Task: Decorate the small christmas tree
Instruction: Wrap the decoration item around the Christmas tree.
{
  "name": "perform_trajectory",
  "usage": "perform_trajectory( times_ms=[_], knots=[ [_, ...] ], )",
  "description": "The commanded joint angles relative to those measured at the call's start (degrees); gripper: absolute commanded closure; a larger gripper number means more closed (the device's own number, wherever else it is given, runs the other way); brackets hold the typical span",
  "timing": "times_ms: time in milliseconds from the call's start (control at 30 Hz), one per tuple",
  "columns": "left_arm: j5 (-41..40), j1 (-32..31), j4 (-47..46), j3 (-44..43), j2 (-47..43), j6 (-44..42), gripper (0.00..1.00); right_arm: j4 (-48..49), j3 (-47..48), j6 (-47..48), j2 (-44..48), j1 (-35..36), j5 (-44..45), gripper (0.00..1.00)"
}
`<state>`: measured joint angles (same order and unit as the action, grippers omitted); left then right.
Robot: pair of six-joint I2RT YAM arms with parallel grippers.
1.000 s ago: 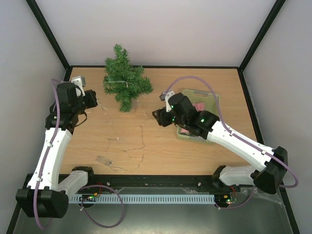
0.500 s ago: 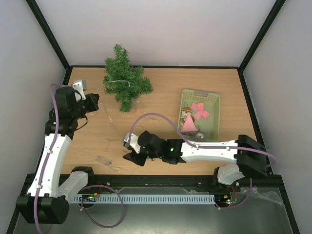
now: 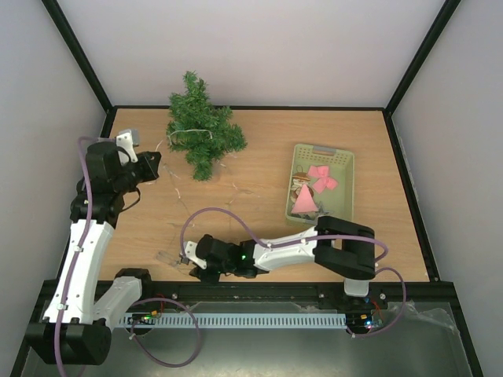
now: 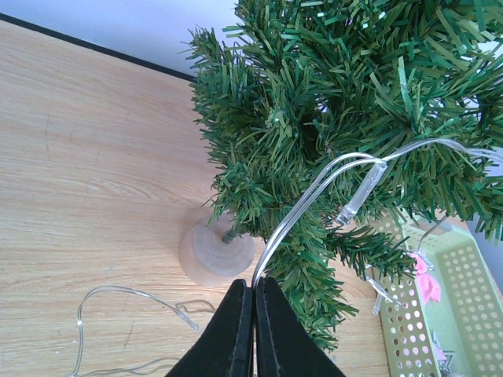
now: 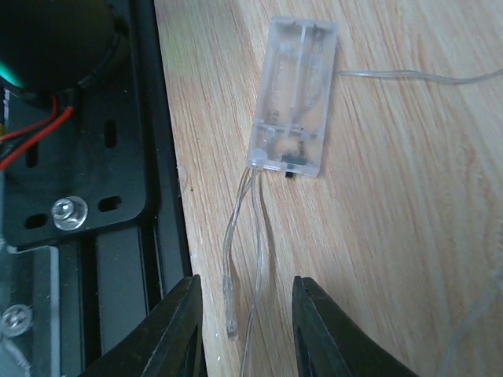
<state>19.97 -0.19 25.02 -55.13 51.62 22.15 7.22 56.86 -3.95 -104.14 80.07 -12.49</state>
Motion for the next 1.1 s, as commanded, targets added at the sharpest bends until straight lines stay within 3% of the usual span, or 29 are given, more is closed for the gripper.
perform_trajectory(
  times_ms=[0,700,767,900,1067],
  knots=[
    [1.13,0.44,0.16,1.09,-0.58,-0.07,0.98,1.11,3.69,0.74,-3.44,0.73,2.69,0.7],
    [1.17,0.45,-0.29,2.28,-1.16,0.1,0.98,-1.93,8.24,2.12,-10.64,0.79,5.39,0.73],
    [1.21,0.45,-0.32,2.46,-1.21,0.16,0.98,-2.16,8.54,2.3,-10.9,0.77,5.86,0.78],
    [0.76,0.45,-0.15,2.83,-1.44,-0.05,0.98,-3.18,8.36,2.89,-9.45,0.79,8.01,0.98],
    [-1.51,0.45,0.95,2.21,-1.65,-1.53,0.98,-3.7,4.99,2.55,-0.76,0.78,11.93,0.98]
  ],
)
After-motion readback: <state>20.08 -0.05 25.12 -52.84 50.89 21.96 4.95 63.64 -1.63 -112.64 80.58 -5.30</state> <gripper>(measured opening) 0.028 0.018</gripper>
